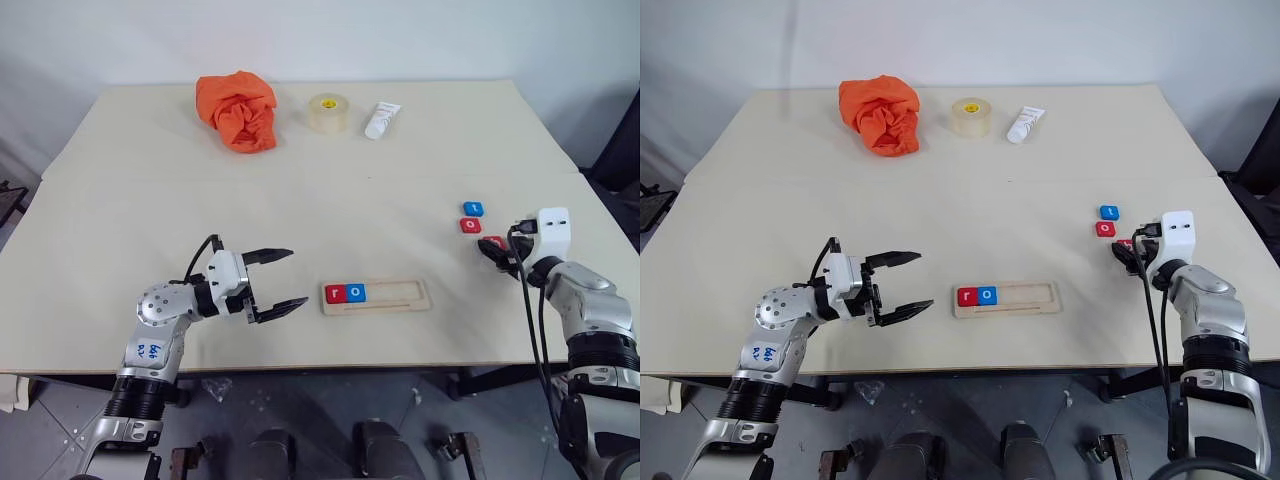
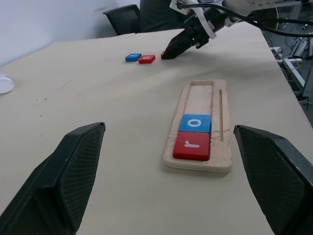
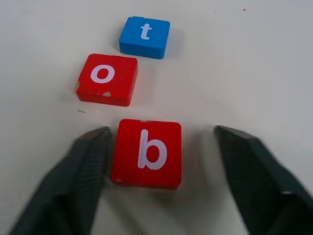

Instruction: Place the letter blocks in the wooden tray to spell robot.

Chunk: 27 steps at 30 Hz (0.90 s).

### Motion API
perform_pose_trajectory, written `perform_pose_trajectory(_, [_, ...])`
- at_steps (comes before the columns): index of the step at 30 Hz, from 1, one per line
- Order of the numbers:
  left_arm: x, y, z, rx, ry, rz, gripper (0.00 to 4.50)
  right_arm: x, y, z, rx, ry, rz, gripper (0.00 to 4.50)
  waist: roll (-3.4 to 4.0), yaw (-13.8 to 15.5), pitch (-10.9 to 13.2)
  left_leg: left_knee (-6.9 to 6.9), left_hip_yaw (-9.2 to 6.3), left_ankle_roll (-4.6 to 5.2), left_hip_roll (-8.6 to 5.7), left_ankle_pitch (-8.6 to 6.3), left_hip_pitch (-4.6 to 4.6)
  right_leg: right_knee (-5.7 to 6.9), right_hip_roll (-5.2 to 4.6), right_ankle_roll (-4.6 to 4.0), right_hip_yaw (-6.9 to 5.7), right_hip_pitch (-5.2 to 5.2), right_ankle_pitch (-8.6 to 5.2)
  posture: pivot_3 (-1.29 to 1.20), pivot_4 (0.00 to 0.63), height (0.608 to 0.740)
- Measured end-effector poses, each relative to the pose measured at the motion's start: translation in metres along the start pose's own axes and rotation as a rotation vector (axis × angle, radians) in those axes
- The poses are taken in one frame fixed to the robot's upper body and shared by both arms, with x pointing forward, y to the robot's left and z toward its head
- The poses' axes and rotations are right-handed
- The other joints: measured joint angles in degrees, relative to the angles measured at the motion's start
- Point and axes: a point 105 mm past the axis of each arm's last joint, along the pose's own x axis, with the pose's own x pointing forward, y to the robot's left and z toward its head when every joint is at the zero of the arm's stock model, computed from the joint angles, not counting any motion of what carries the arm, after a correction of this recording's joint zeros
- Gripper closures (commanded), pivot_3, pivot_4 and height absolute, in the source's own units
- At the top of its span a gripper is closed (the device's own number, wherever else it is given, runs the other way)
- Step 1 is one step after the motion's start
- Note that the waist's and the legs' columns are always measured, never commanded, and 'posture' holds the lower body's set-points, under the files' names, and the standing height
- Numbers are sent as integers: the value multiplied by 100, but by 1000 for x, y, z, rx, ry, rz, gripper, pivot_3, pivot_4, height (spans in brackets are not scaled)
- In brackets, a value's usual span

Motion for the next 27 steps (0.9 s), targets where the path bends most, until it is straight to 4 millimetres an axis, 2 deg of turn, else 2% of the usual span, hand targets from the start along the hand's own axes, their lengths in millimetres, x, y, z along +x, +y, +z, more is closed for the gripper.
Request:
perform_pose_trajectory(2, [0,1,0,0,1,5,0,0,2,0,-2,-6,0,3004,0,-10,0,0,0,0,0,0,0,0,0,0,0,0,0,0,150,740])
perform_pose_trajectory(9, [2,2,1,12,-3,-13,0,-10,5,-3,-12,-28,-22,3021,0,-14,0,-3,-3,0,0,0,-1,-1,-1,1,5,0,0,0,150,740])
perform_pose_trajectory(14, [3,-2,-1,1,2,-67,0,-36,34,1,-17,-66,14,3021,2,-25,-1,-17,-3,0,0,0,-3,-2,-1,1,15,-7,0,0,150,740])
perform_pose_trajectory(15, [2,-2,0,0,-5,-76,0,-50,44,0,6,-71,6,3021,3,-19,-1,-21,-13,-2,3,-1,-3,-2,-2,0,22,-6,0,0,150,740])
perform_pose_trajectory(19, [1,-3,-1,-5,-5,-86,0,-74,70,-14,52,-32,16,3021,3,-24,-1,-27,-13,-4,3,-1,-3,-9,-1,0,27,-6,0,0,150,740])
perform_pose_trajectory(23, [0,-3,-5,-25,3,-89,0,-87,84,-27,89,-1,-2,3021,3,-23,-1,-30,-12,-3,0,0,-2,-9,0,0,26,-6,0,0,150,740])
perform_pose_trajectory(27, [2,0,-6,-28,-1,-89,0,-87,87,-33,105,22,-15,3021,3,-24,-1,-31,-12,-2,-2,0,-2,-9,0,0,22,-7,0,0,150,740])
